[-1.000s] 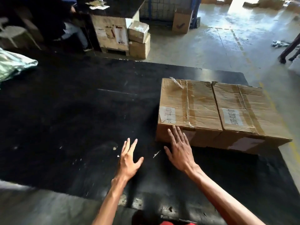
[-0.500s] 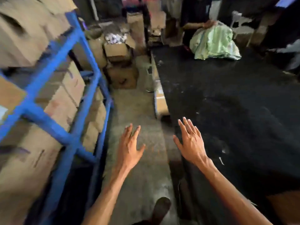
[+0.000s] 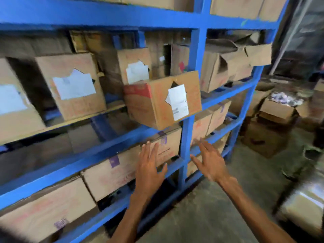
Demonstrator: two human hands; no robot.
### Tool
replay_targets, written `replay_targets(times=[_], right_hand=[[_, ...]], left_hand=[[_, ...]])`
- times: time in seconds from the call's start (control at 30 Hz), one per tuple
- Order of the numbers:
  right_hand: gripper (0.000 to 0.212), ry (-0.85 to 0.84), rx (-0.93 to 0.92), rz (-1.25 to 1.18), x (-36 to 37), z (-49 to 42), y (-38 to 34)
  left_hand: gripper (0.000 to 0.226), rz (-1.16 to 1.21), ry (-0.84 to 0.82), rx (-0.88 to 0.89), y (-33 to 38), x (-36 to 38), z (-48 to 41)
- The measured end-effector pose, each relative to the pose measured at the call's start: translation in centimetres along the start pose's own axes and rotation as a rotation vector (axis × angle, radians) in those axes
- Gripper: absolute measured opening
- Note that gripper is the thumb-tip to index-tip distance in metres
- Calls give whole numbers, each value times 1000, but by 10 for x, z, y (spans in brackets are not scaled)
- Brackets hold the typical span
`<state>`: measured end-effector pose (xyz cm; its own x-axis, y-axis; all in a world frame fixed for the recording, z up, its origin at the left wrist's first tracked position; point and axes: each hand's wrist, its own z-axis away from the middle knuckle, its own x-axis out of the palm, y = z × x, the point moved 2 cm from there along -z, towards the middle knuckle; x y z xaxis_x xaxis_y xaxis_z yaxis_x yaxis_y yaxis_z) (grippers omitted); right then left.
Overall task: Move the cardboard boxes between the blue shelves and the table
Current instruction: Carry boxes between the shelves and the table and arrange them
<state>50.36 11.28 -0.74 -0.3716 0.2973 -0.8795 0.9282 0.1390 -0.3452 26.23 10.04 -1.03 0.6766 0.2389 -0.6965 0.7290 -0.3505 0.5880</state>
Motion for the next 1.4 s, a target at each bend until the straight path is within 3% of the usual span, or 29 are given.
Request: replay_targets(times=[0.1, 0.23, 0.5, 0.73, 0.93, 1.03, 1.2, 1.4], right_hand=[[80, -84, -62, 6, -10, -54, -14], [81, -23, -125, 38, -31, -123, -10], [132, 24, -75, -124, -51, -222, 23], [152, -58, 128, -773, -27, -276, 54], [125, -59, 236, -969, -23, -313, 68], [127, -88, 197, -1007, -17, -322, 73], [87, -152, 132, -1023, -18, -317, 76], [69, -131, 144, -1088, -23, -284, 83]], left_hand=[[85, 61, 62, -121, 0, -12, -24], [96, 152, 126, -195, 8, -4, -61], [116, 228, 262, -289, 26, 17, -131], [130, 349, 359, -353, 9, 31, -188], [128, 500, 471, -416, -2, 49, -216], [125, 562, 506, -424, -6, 54, -220], [116, 593, 480, -372, -3, 56, -218], [123, 608, 450, -377, -1, 50, -189]])
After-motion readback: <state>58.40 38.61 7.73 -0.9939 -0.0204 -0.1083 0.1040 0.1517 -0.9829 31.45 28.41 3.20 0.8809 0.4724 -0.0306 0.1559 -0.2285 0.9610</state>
